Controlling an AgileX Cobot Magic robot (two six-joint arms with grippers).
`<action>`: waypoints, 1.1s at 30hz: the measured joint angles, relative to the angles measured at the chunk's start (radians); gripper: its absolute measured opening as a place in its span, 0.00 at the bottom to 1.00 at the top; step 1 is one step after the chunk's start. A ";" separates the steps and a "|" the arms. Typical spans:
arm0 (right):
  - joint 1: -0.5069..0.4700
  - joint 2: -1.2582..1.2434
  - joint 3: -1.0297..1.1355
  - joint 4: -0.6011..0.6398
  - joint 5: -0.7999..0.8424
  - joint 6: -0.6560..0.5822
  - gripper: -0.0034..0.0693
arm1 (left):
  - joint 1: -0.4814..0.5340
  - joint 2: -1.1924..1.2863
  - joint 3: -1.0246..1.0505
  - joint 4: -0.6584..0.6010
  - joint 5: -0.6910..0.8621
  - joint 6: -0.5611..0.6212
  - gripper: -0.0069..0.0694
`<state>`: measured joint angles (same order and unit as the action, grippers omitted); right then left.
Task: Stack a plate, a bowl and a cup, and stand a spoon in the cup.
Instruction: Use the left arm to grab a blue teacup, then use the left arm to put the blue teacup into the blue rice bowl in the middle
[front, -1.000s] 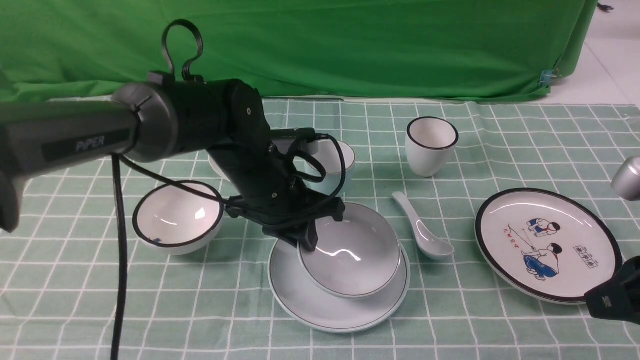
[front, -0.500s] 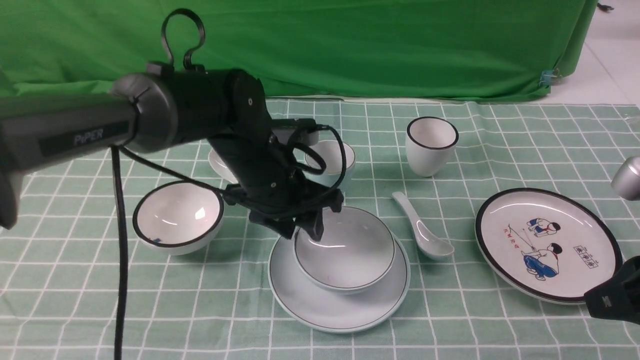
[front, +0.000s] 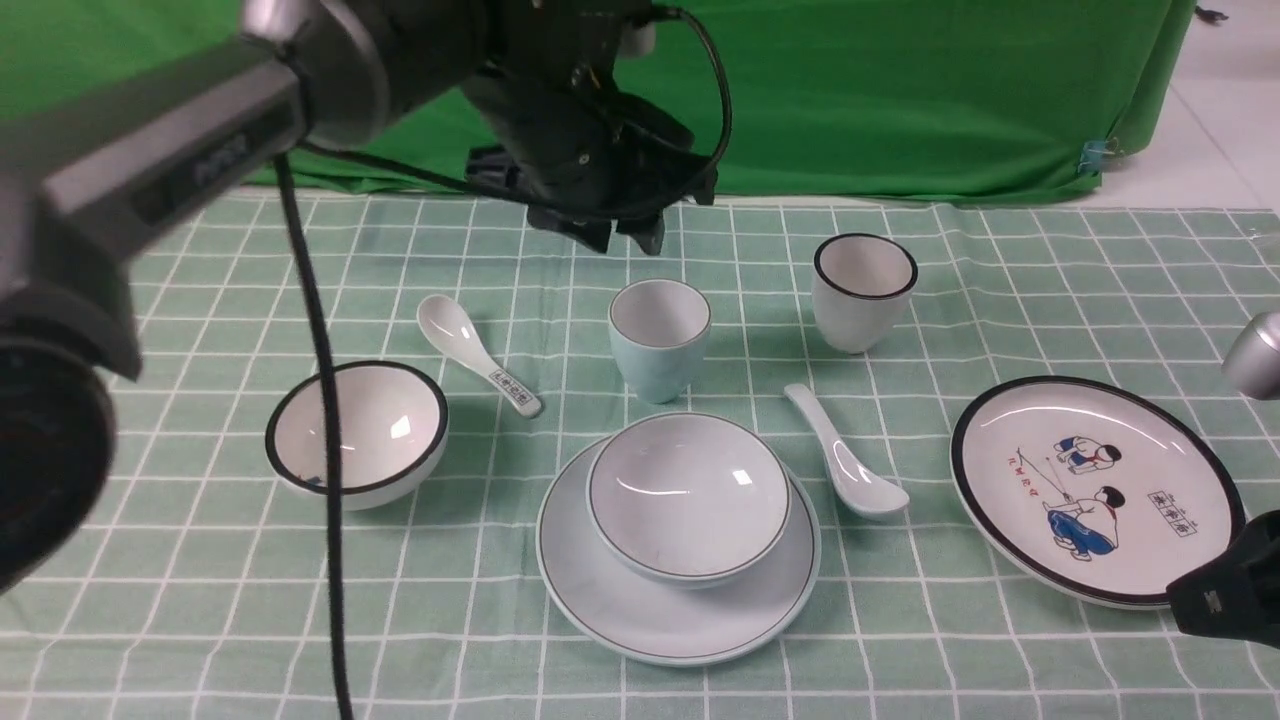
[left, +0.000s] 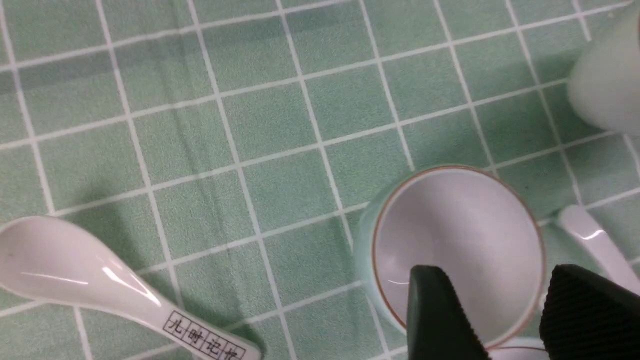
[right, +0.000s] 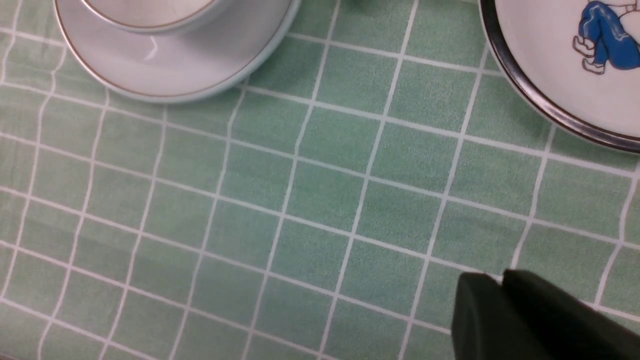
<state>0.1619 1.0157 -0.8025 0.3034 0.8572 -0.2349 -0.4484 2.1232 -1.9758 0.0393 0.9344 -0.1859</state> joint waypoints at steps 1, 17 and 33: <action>0.000 0.000 0.000 0.000 0.000 0.000 0.17 | 0.000 0.018 -0.004 0.006 0.003 0.000 0.48; 0.000 0.000 0.000 0.000 -0.024 0.000 0.17 | 0.005 0.148 -0.015 0.021 -0.007 -0.028 0.51; 0.000 0.000 0.000 0.001 -0.059 0.000 0.17 | 0.008 -0.015 -0.132 -0.111 0.223 0.144 0.14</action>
<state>0.1619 1.0157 -0.8025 0.3046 0.7978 -0.2349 -0.4406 2.1080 -2.1075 -0.0715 1.1576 -0.0416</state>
